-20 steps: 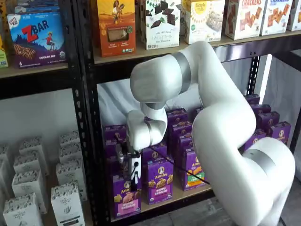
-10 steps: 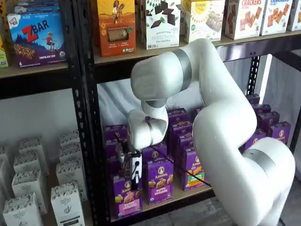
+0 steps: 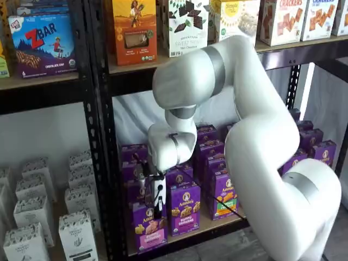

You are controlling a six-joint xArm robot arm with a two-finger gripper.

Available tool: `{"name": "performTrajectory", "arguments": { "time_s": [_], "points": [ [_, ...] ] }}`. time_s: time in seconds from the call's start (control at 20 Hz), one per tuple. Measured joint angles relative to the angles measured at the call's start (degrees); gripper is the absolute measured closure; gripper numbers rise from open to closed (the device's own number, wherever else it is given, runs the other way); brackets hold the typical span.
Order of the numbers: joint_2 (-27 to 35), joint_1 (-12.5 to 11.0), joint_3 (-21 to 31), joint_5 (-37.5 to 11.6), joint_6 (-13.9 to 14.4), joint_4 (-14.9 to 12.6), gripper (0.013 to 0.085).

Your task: Pick up the purple box with a pink patch in the middle, on the bottom shelf, the first box from the left

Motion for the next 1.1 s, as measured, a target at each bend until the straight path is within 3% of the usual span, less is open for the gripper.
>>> {"name": "performTrajectory", "arguments": {
  "time_s": [0.45,0.75,1.1],
  "points": [
    [-9.9,0.0,13.1,-4.1,0.1,-0.3,0.069],
    [-17.3,-1.2,21.3,-6.0,-4.0,2.8,0.069],
    [-22.5,-2.2,25.5,-4.2,-6.5,4.4,0.069]
  ]
}}
